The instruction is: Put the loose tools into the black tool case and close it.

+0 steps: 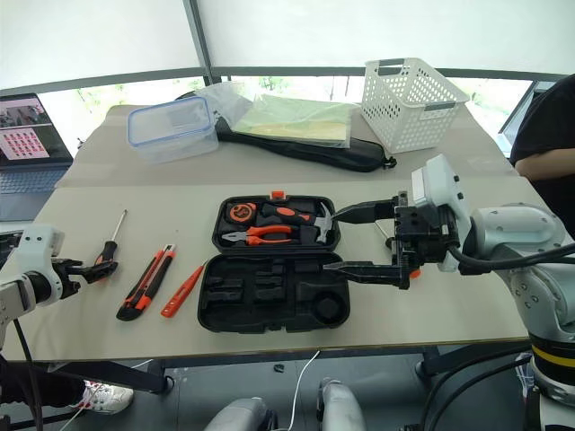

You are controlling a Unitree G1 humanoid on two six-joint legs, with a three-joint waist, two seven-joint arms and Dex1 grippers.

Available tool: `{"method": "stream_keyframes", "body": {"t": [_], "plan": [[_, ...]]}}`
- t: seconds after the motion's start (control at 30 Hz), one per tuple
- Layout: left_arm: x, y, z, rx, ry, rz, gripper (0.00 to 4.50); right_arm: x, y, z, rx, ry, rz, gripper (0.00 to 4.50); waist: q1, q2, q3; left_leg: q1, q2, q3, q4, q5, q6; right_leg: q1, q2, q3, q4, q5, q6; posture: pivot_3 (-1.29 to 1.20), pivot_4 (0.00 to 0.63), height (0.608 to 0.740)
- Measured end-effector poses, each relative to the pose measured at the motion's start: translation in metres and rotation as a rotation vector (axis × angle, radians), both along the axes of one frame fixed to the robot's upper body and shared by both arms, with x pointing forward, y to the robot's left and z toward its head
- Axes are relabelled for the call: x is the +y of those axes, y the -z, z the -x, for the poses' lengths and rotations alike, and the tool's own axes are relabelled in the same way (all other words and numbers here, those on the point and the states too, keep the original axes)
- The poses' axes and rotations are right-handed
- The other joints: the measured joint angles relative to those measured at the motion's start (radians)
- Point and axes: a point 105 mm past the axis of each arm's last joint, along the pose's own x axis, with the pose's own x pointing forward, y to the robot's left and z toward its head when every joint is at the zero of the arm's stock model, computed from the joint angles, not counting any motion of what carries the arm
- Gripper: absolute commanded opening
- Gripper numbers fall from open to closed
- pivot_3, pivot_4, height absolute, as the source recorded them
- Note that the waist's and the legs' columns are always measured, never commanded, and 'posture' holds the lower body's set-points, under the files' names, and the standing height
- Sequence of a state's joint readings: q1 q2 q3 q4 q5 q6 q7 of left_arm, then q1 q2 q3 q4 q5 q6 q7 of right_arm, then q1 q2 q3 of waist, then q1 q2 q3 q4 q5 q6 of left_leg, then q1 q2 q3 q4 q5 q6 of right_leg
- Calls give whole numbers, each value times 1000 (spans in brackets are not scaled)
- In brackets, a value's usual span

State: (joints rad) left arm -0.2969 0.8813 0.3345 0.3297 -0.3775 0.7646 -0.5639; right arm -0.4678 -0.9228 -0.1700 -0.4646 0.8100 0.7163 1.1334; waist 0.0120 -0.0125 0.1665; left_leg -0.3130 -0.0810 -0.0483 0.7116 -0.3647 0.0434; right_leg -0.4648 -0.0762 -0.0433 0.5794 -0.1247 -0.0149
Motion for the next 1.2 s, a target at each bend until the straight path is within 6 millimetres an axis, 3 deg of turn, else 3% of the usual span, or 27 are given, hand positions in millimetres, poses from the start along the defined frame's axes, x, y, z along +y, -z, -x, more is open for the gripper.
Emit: {"method": "stream_keyframes", "body": {"t": [0.13,0.2,0.23,0.37,0.47,0.53,0.63,0.77,1.0,1.2], "plan": [[1,2,-5,-31,15,3,1505,-1,4,0,7,2,-4,4500,2,0,0,2,1,-1,0,0,0,3,0,2,0,0,0,0,150,740],[1,0,-8,-53,31,6,921,-2,6,1,14,7,-5,4500,2,0,0,1,1,-1,1,0,0,3,0,1,0,1,-1,0,150,740],[-1,-6,-12,-85,54,6,880,-4,9,1,24,13,-6,4500,3,-1,0,1,1,-2,1,1,0,2,0,1,0,1,-1,0,150,740],[-29,-63,-30,-326,284,-70,879,-11,21,1,74,45,2,4500,7,-6,0,-8,1,-2,7,3,3,-4,0,-2,0,2,-2,0,150,740],[-79,-119,-30,-462,598,-183,879,-26,31,-1,113,117,13,4500,5,-6,0,-10,0,-2,7,3,4,-5,0,-4,0,2,-2,0,150,740],[-109,-142,-29,-520,751,-228,879,-34,39,-3,134,154,26,4500,2,-6,0,-10,-1,-1,6,3,4,-5,-1,-7,-1,2,-1,0,150,740],[-161,-128,-16,-442,1068,-259,879,-48,60,8,204,172,84,4500,0,-5,-1,-9,0,-1,4,3,4,-4,0,-6,0,2,-1,0,150,740],[-207,-85,-3,-313,1352,-267,879,-47,60,10,189,178,90,4500,-17,-5,0,-8,2,3,5,3,4,-5,0,2,-1,3,-3,0,150,740],[-220,-33,-9,-198,1485,-379,879,-39,53,14,148,175,68,4500,-4,-5,0,-6,5,3,5,3,4,-2,3,2,-1,4,-4,0,150,740],[-225,-24,-18,-195,1502,-440,879,-39,54,13,142,194,74,4500,4,-5,0,-8,5,2,10,2,7,-2,3,1,-1,5,-3,0,150,740]]}}
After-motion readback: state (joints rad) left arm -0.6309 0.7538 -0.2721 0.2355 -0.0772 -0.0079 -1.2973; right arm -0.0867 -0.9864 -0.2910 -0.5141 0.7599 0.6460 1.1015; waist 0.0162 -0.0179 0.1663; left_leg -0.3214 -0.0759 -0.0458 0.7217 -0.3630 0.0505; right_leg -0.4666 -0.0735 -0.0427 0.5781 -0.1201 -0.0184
